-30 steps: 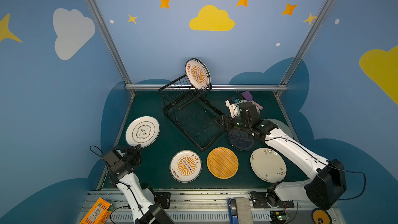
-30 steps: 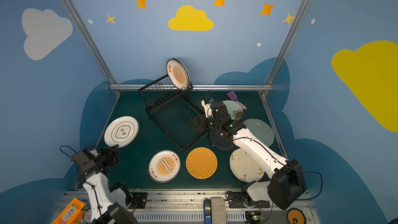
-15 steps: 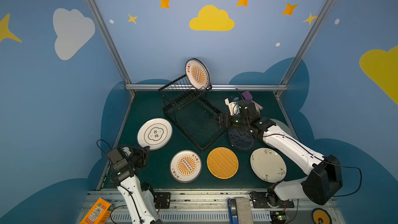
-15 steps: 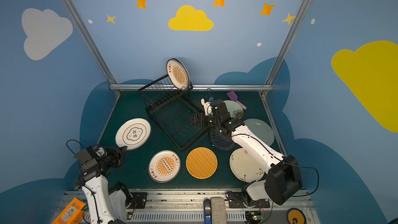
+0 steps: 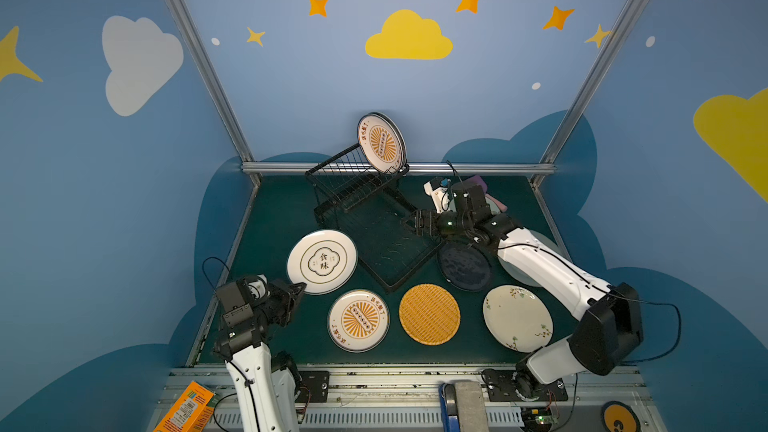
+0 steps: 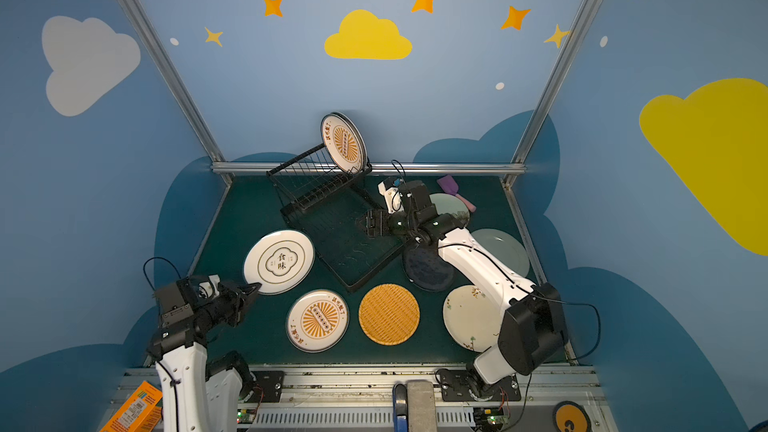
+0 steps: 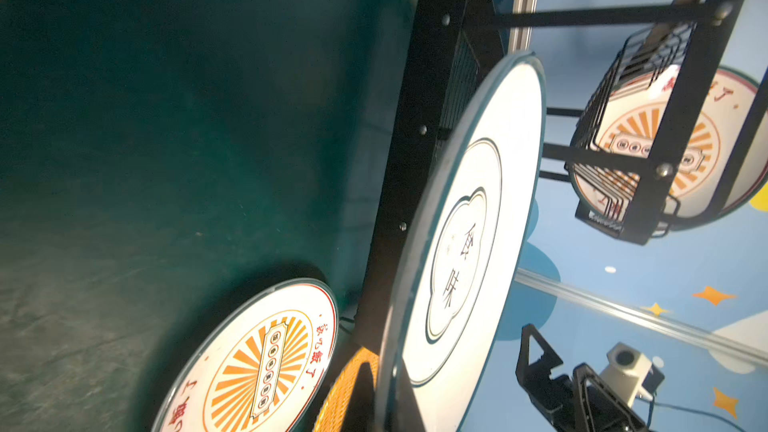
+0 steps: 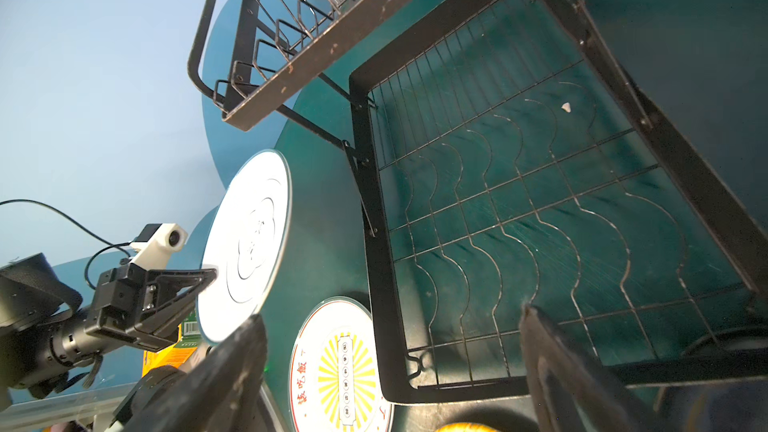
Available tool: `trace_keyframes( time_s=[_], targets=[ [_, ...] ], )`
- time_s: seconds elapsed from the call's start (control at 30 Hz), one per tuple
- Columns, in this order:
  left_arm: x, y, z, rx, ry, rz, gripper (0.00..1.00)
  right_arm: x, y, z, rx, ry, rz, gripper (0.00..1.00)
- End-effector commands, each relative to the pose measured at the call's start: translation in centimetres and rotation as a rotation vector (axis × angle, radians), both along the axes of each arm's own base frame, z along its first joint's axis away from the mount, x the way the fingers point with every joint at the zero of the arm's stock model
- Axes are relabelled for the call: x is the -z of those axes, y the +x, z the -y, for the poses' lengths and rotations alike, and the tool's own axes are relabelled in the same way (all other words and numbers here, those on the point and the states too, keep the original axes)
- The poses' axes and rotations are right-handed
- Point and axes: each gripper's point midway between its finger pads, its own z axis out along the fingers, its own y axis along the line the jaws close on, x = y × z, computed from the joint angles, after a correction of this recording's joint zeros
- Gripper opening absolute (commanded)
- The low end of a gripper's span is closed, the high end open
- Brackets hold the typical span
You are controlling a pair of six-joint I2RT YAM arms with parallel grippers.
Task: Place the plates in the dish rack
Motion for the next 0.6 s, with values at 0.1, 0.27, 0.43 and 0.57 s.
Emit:
trace_keyframes(
  time_s=[0.1,0.27,0.43,0.57],
  targets=[
    [-4.2,0.9,3.3,0.202,-0.001,0.189,0.04,0.0,-0.7,-0.5,-0.038,0.029,-0.062,0.93],
    [-5.3,1.8,5.6,0.303,0.015,0.227,0.04,0.0,-1.3,-0.6,-0.058,0.043,-0.082,0.93],
    [-6.3,2.9,8.1,0.378,0.001,0.280,0.04,0.4,-2.0,-0.7,-0.078,0.056,-0.111,0.92],
    [-6.8,3.7,9.6,0.414,0.000,0.299,0.04,1.0,-2.5,-0.6,-0.087,0.055,-0.131,0.86]
  ],
)
